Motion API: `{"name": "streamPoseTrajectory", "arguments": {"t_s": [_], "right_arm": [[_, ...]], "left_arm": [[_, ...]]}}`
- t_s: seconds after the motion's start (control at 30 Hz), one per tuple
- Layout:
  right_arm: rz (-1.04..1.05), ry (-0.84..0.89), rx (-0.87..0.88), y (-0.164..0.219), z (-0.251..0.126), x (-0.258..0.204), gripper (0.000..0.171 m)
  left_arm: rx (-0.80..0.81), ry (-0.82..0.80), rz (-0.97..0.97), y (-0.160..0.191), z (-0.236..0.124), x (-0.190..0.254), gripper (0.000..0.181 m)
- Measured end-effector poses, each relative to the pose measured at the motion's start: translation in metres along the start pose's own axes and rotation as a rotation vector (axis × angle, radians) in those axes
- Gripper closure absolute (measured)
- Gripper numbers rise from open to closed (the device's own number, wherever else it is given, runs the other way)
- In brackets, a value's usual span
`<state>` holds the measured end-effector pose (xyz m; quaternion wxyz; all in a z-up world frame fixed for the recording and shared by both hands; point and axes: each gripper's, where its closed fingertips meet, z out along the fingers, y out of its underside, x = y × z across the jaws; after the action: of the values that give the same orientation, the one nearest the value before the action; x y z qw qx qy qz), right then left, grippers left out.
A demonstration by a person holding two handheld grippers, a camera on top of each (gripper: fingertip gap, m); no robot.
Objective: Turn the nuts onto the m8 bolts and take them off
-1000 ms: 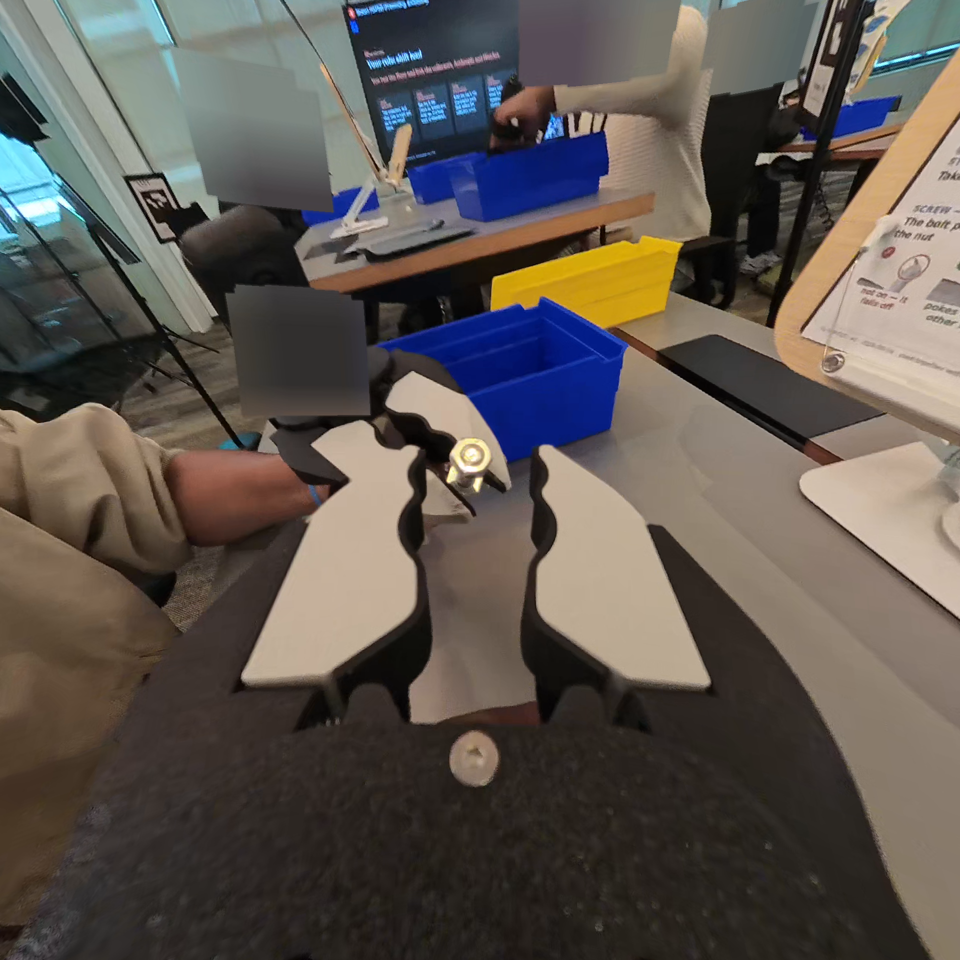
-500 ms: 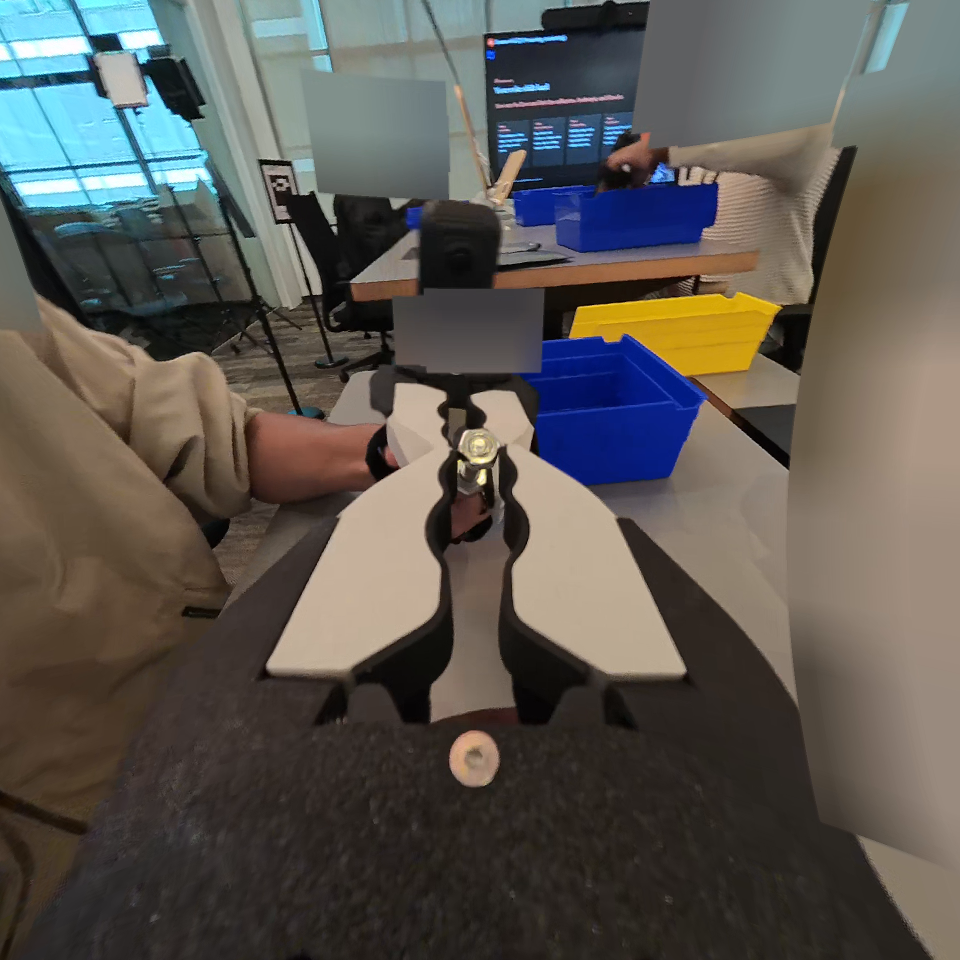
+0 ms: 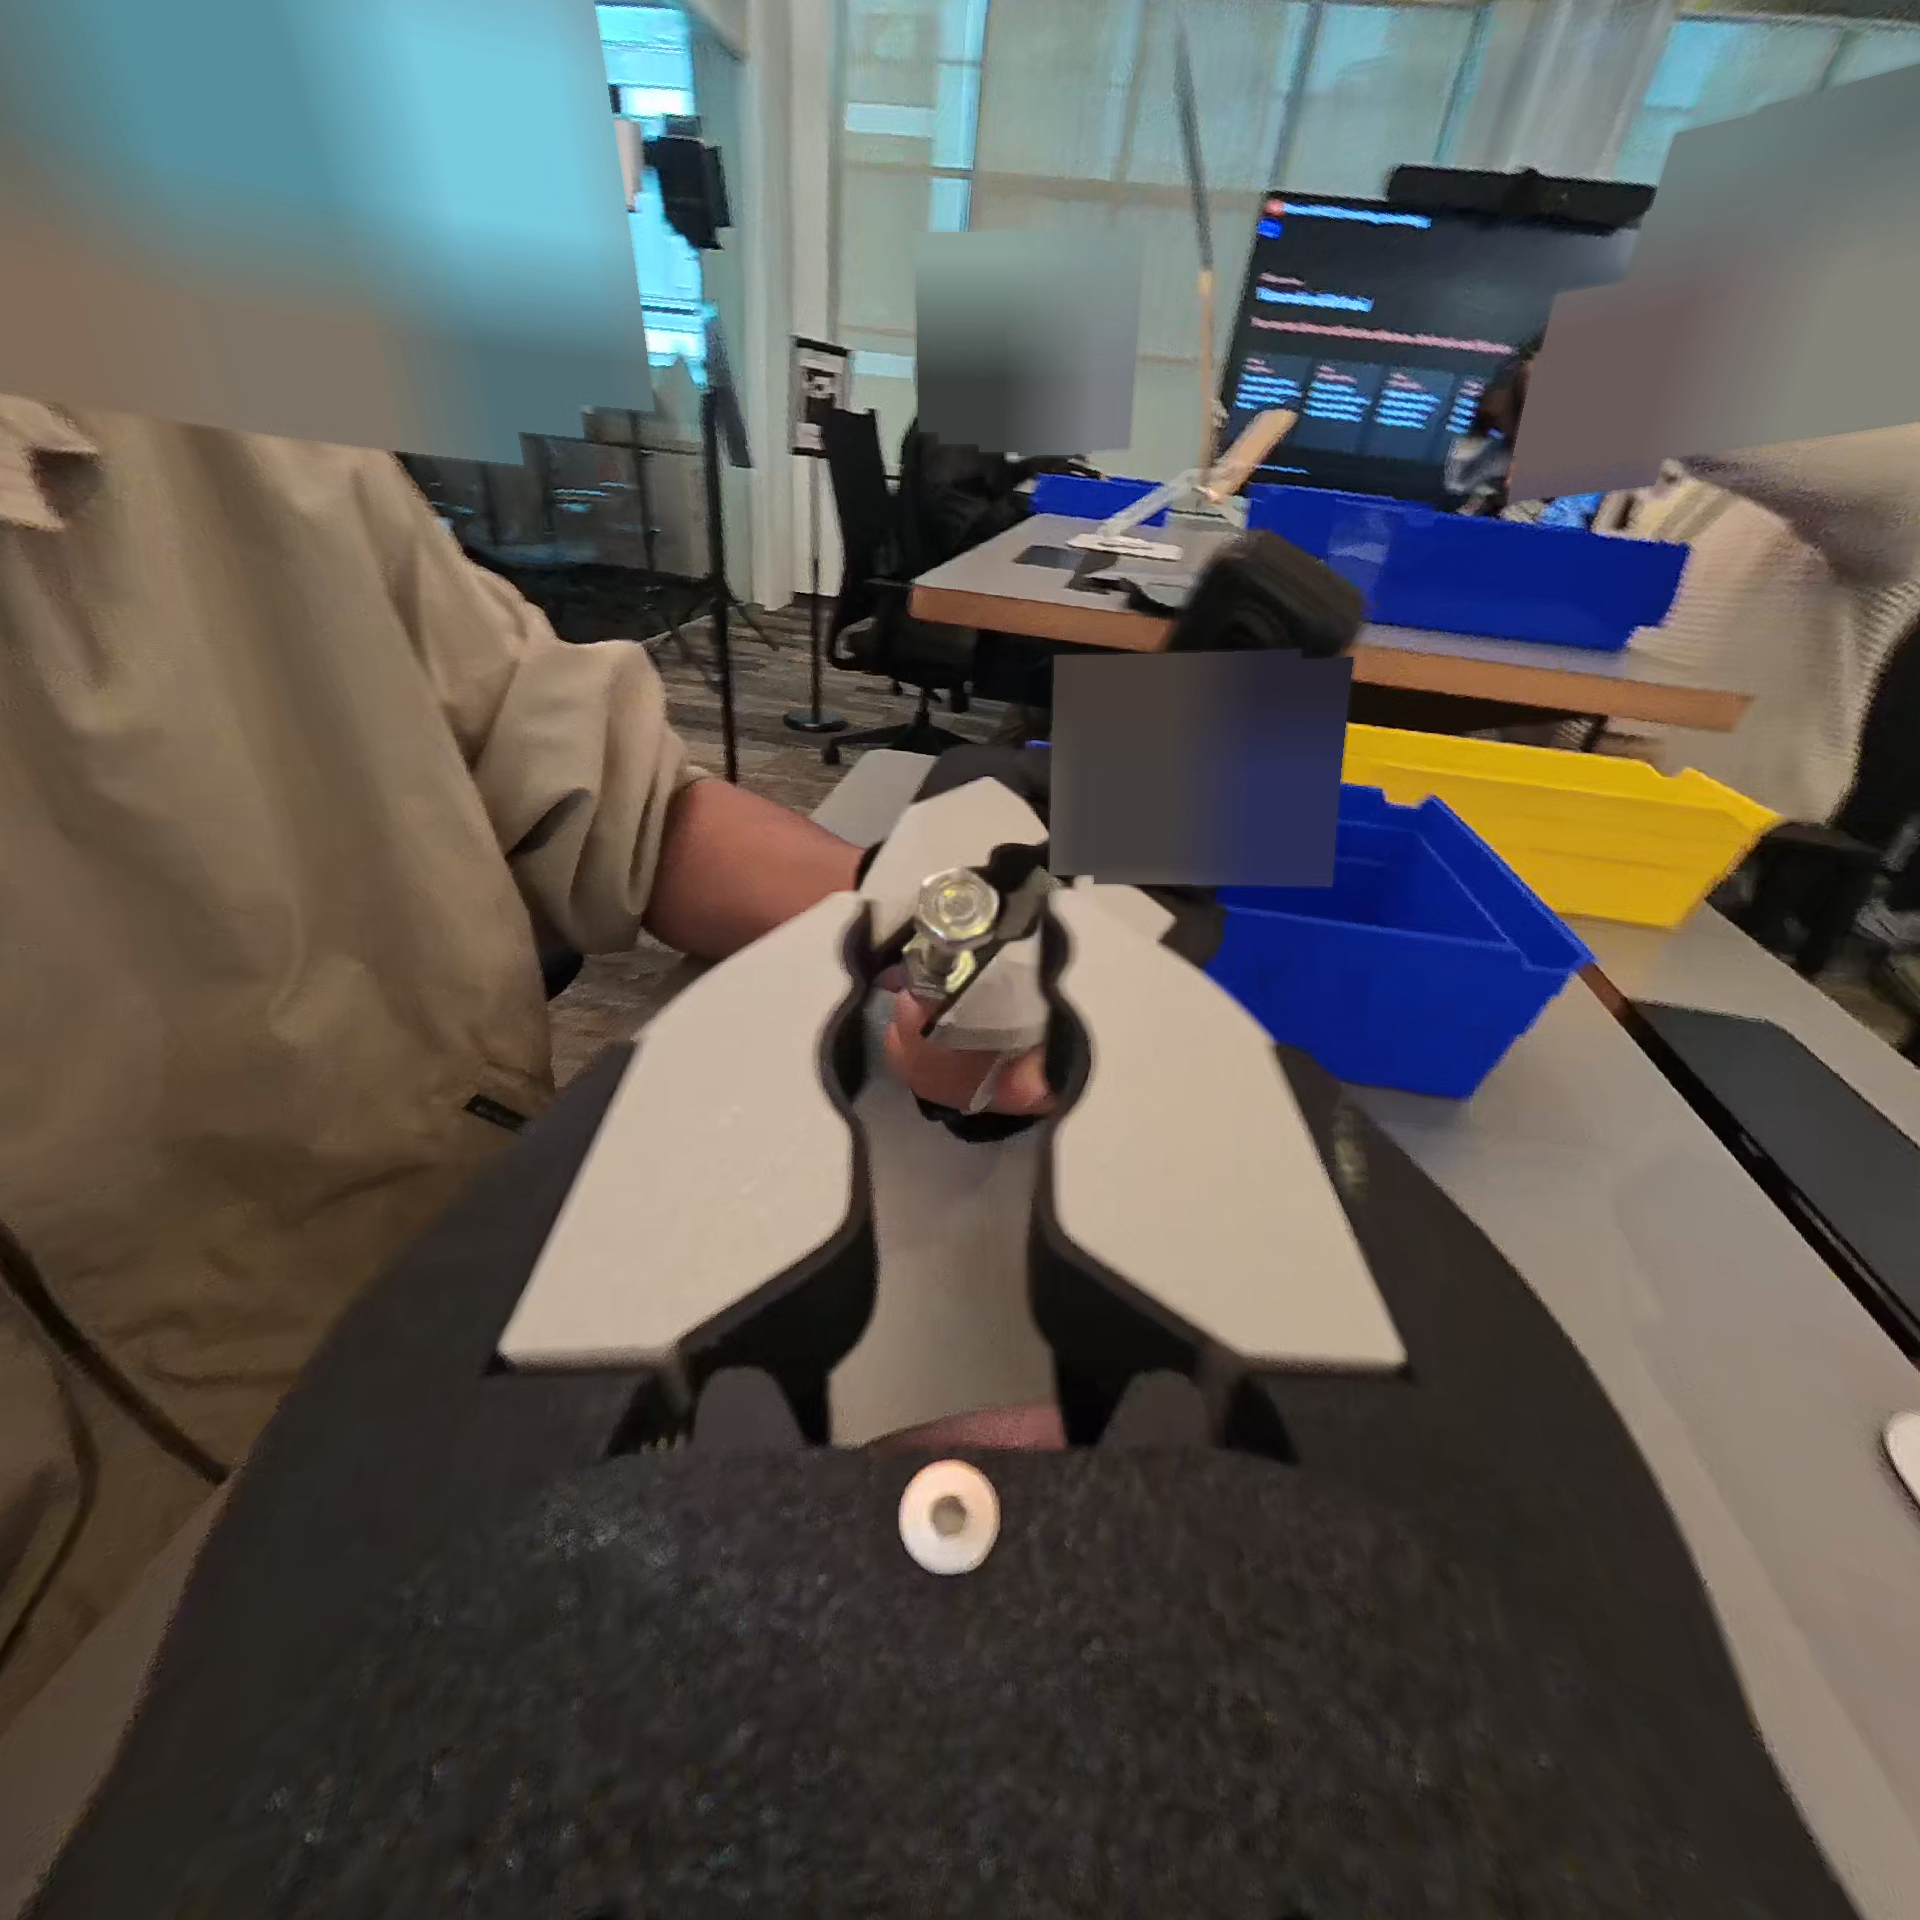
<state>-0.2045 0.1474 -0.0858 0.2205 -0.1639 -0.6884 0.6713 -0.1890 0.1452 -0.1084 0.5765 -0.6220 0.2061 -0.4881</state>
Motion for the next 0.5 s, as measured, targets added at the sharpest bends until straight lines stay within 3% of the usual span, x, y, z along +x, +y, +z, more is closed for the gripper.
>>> {"name": "streamPoseTrajectory", "arguments": {"t_s": [0.07,0.23,0.33,0.4,0.5], "right_arm": [[0.05,0.057,-0.013,0.0,-0.002,0.012,0.125],[0.275,0.259,0.02,0.004,-0.012,0.056,0.124],[0.492,0.366,0.099,0.008,-0.02,0.081,0.132],[0.626,0.388,0.118,0.017,-0.021,0.089,0.137],[0.664,0.406,0.07,0.03,-0.016,0.089,0.136]], "left_arm": [[0.025,-0.118,0.071,-0.009,-0.006,-0.013,0.167],[0.015,-0.616,0.383,-0.033,-0.034,-0.06,0.167],[-0.059,-0.882,0.575,-0.04,-0.05,-0.079,0.166],[-0.098,-0.921,0.608,-0.036,-0.05,-0.084,0.166],[-0.162,-0.935,0.625,-0.023,-0.043,-0.091,0.166]]}}
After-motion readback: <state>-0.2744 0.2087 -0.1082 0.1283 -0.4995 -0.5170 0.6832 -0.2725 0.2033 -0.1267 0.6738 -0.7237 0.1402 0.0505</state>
